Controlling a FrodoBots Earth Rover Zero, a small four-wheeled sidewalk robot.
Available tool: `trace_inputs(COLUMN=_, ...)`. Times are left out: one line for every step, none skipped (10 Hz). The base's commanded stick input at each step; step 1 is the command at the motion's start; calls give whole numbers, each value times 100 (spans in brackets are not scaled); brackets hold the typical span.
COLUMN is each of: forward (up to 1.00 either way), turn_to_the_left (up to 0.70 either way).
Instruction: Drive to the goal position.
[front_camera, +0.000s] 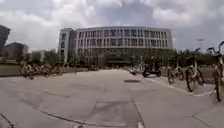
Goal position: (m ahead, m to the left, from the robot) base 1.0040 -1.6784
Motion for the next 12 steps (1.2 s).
trace_inputs(forward=60, turn_to_the_left=0)
trace_inputs(forward=60, turn_to_the_left=0)
trace_inputs(forward=60, turn_to_the_left=0)
trace_inputs(forward=60, turn_to_the_left=0)
trace_inputs(forward=60, turn_to_the_left=0)
trace_inputs(forward=60, turn_to_the_left=0)
trace_inputs(forward=60, turn_to_the_left=0)
trace_inputs(forward=60, turn_to_the_left=0)
trace_inputs(forward=60, turn_to_the_left=0)
trace_inputs(forward=60, turn_to_the_left=0)
trace_inputs(forward=60, turn_to_the_left=0)
trace_inputs(forward=60, turn_to_the_left=0)
